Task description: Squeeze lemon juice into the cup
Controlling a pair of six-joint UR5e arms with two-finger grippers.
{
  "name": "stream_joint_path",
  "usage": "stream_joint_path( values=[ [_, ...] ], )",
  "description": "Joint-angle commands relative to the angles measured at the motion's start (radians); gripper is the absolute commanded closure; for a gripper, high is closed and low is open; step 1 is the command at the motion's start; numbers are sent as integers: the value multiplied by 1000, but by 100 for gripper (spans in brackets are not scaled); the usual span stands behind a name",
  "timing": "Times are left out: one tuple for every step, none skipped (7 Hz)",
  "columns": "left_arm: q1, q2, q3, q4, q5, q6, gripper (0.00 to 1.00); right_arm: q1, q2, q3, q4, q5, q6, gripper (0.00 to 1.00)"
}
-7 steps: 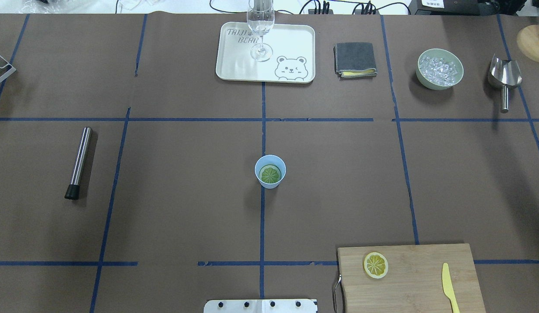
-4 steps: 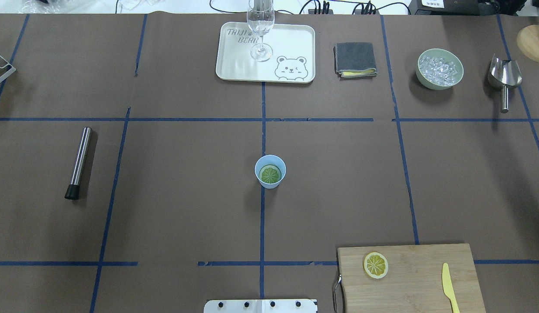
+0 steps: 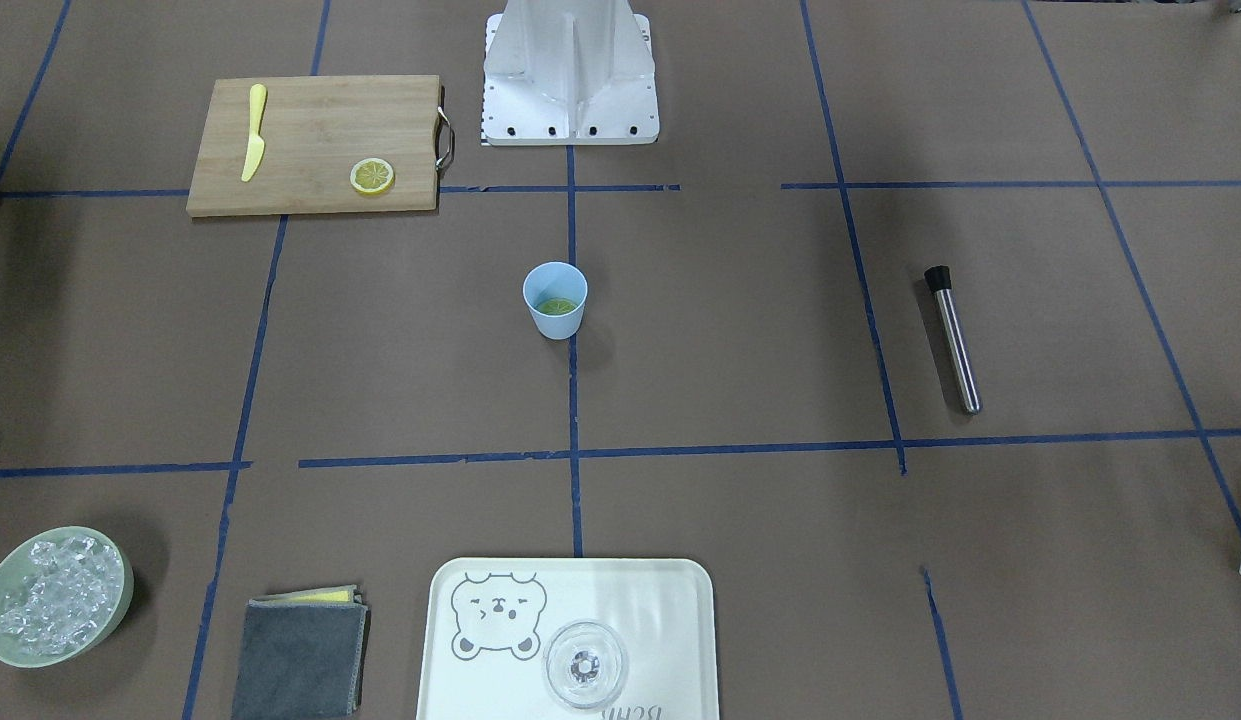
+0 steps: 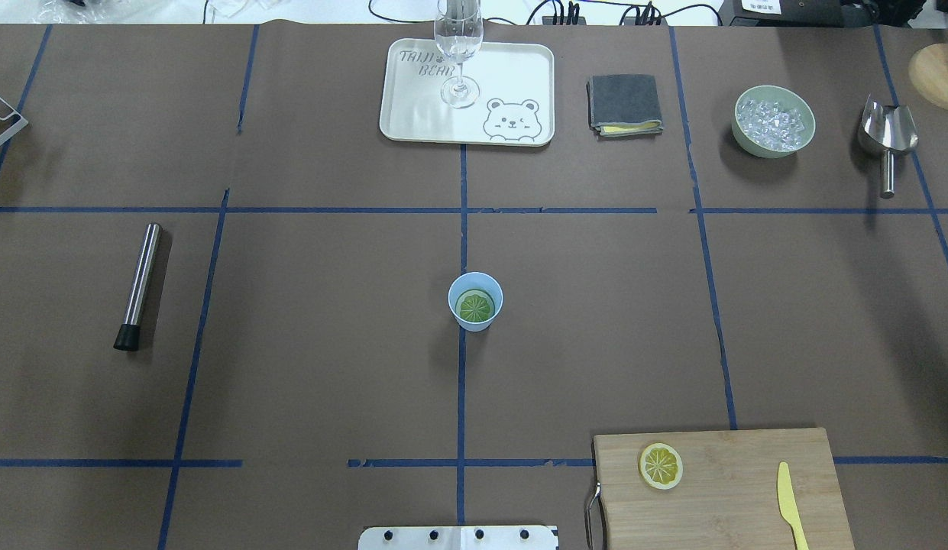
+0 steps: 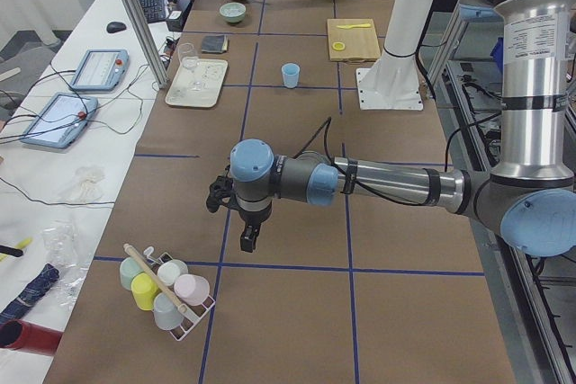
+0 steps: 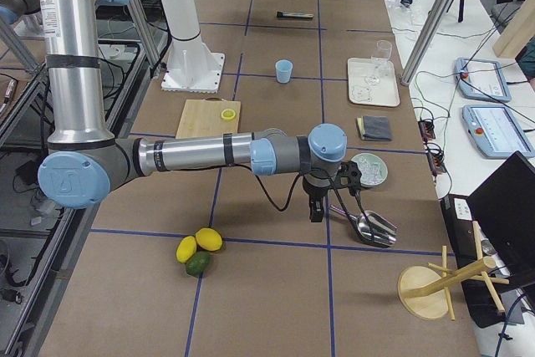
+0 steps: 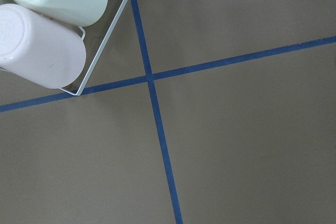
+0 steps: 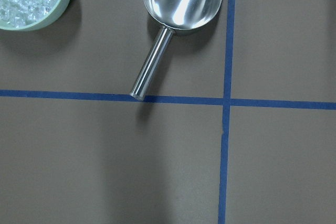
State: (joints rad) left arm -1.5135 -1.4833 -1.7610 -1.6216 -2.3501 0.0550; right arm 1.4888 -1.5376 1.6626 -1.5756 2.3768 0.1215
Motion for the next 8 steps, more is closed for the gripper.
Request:
stream_joint_path(
  values=[
    [-2, 20, 0, 6, 2, 0, 0, -1, -3, 0, 0, 1, 10, 0],
    [-4, 23, 0, 8, 2, 0, 0, -1, -3, -1, 0, 1, 10, 0],
    [-2, 18, 2, 40, 2, 0, 0, -1, -3, 0, -1, 4, 10, 0],
    [-1, 0, -2, 128, 3, 2, 0, -1, -3, 0, -3, 4, 12, 0],
    [-1, 12, 0, 138, 3, 3, 0, -1, -4, 0, -3, 1, 12, 0],
    [-1, 15, 2, 132, 2, 5, 0, -1, -3, 0, -3, -4, 10, 0],
    [-2, 18, 0, 129, 0, 6, 0, -2, -1, 0, -4, -26, 10, 0],
    [-2, 18, -2, 127, -1, 6, 0, -2, -1, 0, -6, -28, 10, 0]
  ],
)
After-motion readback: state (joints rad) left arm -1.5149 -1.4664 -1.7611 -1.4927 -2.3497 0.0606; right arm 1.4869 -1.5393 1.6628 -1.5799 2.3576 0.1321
